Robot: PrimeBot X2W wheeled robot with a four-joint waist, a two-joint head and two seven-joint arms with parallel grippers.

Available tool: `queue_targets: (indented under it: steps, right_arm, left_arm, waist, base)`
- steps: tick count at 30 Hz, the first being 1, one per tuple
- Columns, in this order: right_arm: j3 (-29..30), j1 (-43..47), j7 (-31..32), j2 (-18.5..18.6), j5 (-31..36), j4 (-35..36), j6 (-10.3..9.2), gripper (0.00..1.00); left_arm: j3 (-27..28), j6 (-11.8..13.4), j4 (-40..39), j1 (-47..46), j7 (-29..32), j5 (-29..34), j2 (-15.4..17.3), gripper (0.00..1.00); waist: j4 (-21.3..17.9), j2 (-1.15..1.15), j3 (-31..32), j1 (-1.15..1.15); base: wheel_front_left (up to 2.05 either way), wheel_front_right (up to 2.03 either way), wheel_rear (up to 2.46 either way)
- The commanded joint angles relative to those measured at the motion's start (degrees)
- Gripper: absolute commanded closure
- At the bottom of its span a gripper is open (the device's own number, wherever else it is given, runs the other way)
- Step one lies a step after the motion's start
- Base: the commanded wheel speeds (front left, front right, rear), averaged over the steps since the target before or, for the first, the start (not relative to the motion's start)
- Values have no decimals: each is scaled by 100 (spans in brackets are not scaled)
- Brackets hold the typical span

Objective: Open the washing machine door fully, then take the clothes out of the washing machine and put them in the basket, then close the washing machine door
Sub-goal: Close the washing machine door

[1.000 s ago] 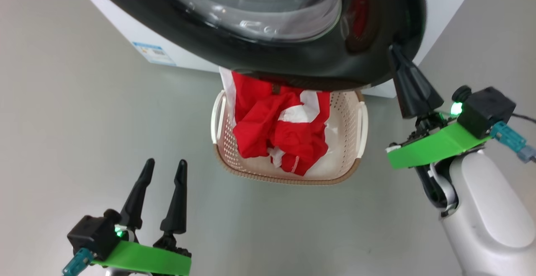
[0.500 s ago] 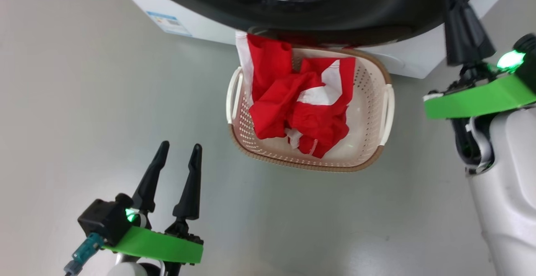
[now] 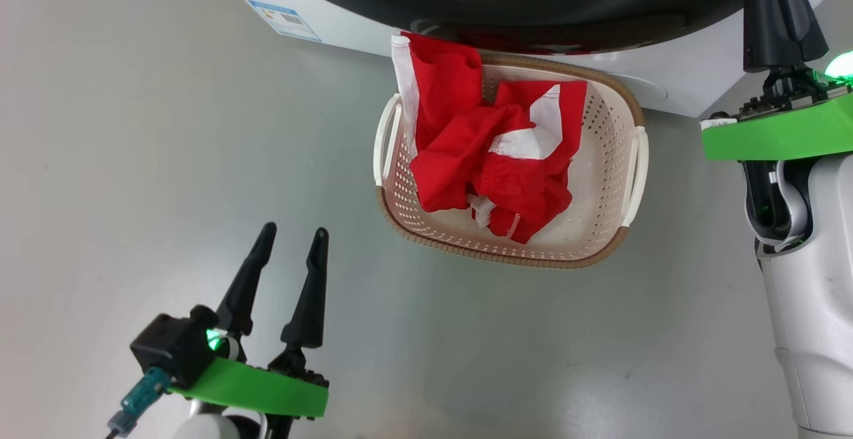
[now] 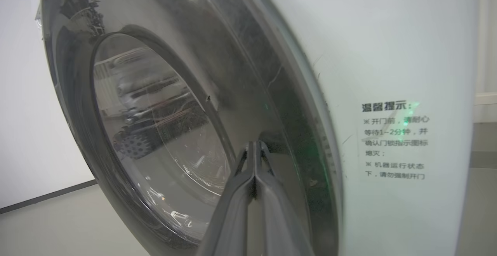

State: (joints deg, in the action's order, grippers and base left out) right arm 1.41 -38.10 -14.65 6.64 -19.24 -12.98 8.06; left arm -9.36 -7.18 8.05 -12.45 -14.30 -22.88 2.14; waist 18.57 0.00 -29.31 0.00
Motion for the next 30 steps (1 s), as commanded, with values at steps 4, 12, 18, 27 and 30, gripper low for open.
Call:
queue_targets:
  steps: [4,12,18,27,30]
  right_arm:
    - [-144,-139,-35,-18,-19,114,-57,100]
    - [-491,493,-35,-6,-27,61,-57,95]
    - [-728,995,-35,-46,-49,62,-57,48]
    - [-1152,1765,-35,-63,-165,-43,-57,0]
    - [-1210,2022,-35,-56,-196,-64,-57,0]
  left_arm:
    - [174,-31,-88,-124,-70,-5,74,0]
    - [296,-31,-2,-30,-70,108,74,0]
    - [426,-31,28,78,-70,244,74,0]
    - [612,-31,94,250,-70,529,74,0]
    - [681,-31,89,331,-70,610,74,0]
  waist:
    - [-29,0,27,0]
    - [-172,0,333,0]
    - [-362,0,570,0]
    - [-783,0,995,0]
    - [-924,0,1148,0]
  base:
    - [0,0,0]
    - [0,0,0]
    - [0,0,0]
    - [0,0,0]
    - [0,0,0]
